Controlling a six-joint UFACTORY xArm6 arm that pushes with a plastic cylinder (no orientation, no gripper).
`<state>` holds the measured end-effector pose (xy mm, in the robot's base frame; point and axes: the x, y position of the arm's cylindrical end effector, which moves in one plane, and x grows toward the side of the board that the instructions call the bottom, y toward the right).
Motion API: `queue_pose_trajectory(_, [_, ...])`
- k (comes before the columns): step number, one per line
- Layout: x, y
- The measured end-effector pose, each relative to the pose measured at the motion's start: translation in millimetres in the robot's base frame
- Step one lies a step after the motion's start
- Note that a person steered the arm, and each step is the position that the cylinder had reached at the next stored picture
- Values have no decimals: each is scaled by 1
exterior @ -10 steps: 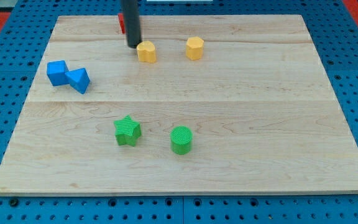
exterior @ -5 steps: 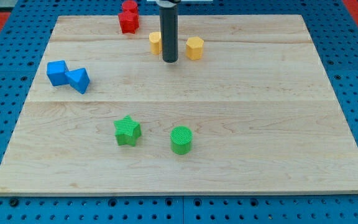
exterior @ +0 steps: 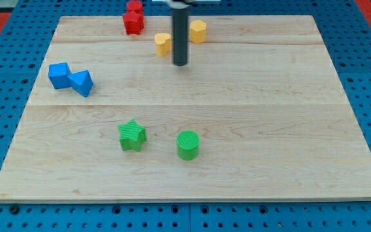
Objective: Move the yellow blocks to the top center
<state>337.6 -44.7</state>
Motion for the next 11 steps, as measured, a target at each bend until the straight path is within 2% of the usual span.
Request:
queue_pose_trajectory(1, [-16,-30])
queue_pose_trajectory(3, [-50,30])
queue_pose_trajectory(5, [-1,-21])
queue_pose_trajectory(6, [-1,-64])
queue_pose_trajectory(7, [-33,-76])
queue_pose_trajectory(8, [-56,-69])
queue_pose_trajectory(9, [-57,-17])
queue_pose_trajectory(11, [-69,18])
